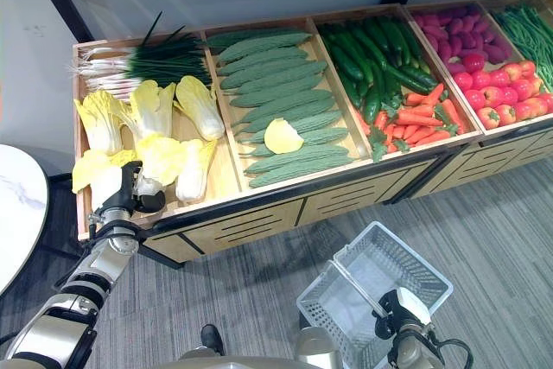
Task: Get the vegetables into the basket
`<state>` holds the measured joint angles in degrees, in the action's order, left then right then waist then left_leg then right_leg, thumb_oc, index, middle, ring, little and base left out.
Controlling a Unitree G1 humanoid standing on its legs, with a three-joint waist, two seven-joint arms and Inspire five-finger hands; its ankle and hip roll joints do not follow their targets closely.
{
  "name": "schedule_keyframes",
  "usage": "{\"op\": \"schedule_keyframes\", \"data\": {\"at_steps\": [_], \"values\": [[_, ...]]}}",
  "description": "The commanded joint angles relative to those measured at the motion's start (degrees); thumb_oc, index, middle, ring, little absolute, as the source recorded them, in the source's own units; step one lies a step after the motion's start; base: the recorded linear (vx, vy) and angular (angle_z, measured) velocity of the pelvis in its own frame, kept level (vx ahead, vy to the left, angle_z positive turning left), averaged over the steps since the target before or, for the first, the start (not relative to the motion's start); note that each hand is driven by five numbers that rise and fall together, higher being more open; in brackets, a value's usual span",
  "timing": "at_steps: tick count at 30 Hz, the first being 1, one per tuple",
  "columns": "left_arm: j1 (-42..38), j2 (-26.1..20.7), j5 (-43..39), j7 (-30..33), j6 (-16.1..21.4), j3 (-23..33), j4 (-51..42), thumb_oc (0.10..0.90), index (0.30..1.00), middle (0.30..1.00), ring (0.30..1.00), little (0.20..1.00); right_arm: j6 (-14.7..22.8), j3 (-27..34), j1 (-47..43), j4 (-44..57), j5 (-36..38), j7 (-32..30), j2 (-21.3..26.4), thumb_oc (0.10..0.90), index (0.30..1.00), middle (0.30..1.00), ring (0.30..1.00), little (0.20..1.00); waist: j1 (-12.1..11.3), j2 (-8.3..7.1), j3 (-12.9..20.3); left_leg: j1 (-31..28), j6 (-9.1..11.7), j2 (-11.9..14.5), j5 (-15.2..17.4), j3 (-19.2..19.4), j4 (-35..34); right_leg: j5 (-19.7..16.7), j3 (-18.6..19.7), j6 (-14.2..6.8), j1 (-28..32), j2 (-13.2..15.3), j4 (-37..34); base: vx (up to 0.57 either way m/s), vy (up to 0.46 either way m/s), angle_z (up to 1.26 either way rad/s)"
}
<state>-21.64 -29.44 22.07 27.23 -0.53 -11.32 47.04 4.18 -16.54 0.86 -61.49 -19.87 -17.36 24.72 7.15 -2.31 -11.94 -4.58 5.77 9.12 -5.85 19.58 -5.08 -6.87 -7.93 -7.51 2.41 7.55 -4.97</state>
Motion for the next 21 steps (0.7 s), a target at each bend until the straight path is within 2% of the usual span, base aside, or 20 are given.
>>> {"op": "schedule_keyframes", "data": {"at_steps": [1, 6, 9, 10, 11, 13, 14, 16, 21], "values": [[-2.51, -4.54, 2.41, -0.32, -2.60, 0.37, 4.74, 0.400, 0.300, 0.300, 0.300, 0.300, 1.24, -0.39, -3.61, 0.74, 0.26, -1.88, 2.83, 0.400, 0.300, 0.300, 0.300, 0.300, -1.06, -2.81, -1.48, -4.10, 1.72, 0.66, 8.20, -1.86, 0.08, 1.69, -0.79, -3.05, -1.10, 2.32, 0.32, 0.00, 0.000, 0.00], [-1.96, -4.30, 1.80, 0.30, -2.36, 1.08, 3.89, 0.400, 0.300, 0.300, 0.300, 0.300, 1.34, -0.34, -2.90, 2.07, 0.05, -1.73, 2.73, 0.400, 0.300, 0.300, 0.300, 0.300, -0.98, -2.92, -1.20, -4.50, 1.67, 0.61, 8.35, -1.59, 0.08, 1.75, -0.41, -3.04, -1.01, 2.23, 0.26, 0.00, 0.000, 0.00], [-1.05, -3.99, -1.24, 2.99, -1.16, 4.03, 0.03, 0.400, 0.300, 0.300, 0.300, 0.300, 1.25, 0.10, -1.85, 2.64, -0.12, -1.67, 2.72, 0.400, 0.300, 0.300, 0.300, 0.300, -1.11, -3.06, -0.77, -4.81, 1.74, 0.71, 8.49, -1.49, 0.08, 1.89, -0.49, -3.02, -0.69, 2.27, 0.22, 0.00, 0.000, 0.00], [-0.60, -3.60, -3.19, 6.23, 0.13, 6.41, -5.76, 0.400, 0.300, 0.300, 0.300, 0.300, 1.23, 0.62, -1.28, 1.87, 0.01, -1.79, 2.42, 0.400, 0.300, 0.300, 0.300, 0.300, -1.58, -3.16, -0.52, -4.87, 1.74, 0.67, 8.60, -1.74, 0.08, 2.04, -0.81, -2.99, -0.37, 2.30, 0.19, 0.00, 0.000, 0.00], [-0.34, -3.58, -3.15, 6.20, 0.02, 6.57, -6.03, 0.400, 0.300, 0.300, 0.300, 0.300, 1.25, 0.52, -1.30, 1.82, 0.01, -1.81, 2.44, 0.400, 0.300, 0.300, 0.300, 0.300, -1.47, -3.14, -0.51, -4.92, 1.74, 0.67, 8.61, -1.77, 0.08, 2.06, -0.85, -3.00, -0.30, 2.30, 0.19, 0.00, 0.000, 0.00], [0.34, -2.53, -3.74, 16.29, 3.56, 12.16, -18.97, 0.400, 0.300, 0.300, 0.300, 0.300, 1.20, 0.92, -0.15, 0.62, -0.18, -2.54, 0.95, 0.400, 0.300, 0.300, 0.300, 0.300, -2.24, -3.48, -0.22, -5.25, 1.77, 0.70, 9.10, -2.53, 0.08, 2.63, -1.64, -3.05, 0.49, 2.43, 0.27, 0.01, -0.012, 0.03], [0.56, -2.49, -3.66, 16.27, 3.45, 12.32, -19.24, 0.400, 0.300, 0.300, 0.300, 0.300, 1.21, 0.84, -0.19, 0.60, -0.19, -2.55, 0.96, 0.400, 0.300, 0.300, 0.300, 0.300, -2.13, -3.54, -0.15, -5.07, 1.76, 0.65, 8.85, -2.56, 0.08, 2.43, -1.65, -2.98, 0.36, 2.48, 0.21, 0.01, -0.025, 0.08], [1.30, 0.88, -4.94, 22.61, 5.77, 18.13, -30.04, 0.400, 0.300, 0.300, 0.300, 0.300, 1.53, 0.29, 0.36, -0.17, 0.01, -2.71, 0.00, 0.400, 0.300, 0.300, 0.300, 0.300, -2.65, -4.21, 0.57, -5.07, 1.71, 0.66, 9.10, -2.73, 0.08, 2.67, -2.05, -3.00, 0.67, 2.65, 0.09, 0.00, -0.017, 0.16], [1.67, 2.79, -5.70, 25.03, 8.05, 20.97, -39.74, 0.400, 0.300, 0.300, 0.300, 0.300, 1.92, 0.36, 0.73, -1.10, 0.67, -2.92, -0.77, 0.400, 0.300, 0.300, 0.300, 0.300, -3.07, -4.36, 1.33, -5.18, 1.62, 0.54, 9.41, -2.94, 0.08, 2.76, -2.31, -3.03, 1.09, 2.87, 0.02, 0.01, -0.001, 0.09]]}}
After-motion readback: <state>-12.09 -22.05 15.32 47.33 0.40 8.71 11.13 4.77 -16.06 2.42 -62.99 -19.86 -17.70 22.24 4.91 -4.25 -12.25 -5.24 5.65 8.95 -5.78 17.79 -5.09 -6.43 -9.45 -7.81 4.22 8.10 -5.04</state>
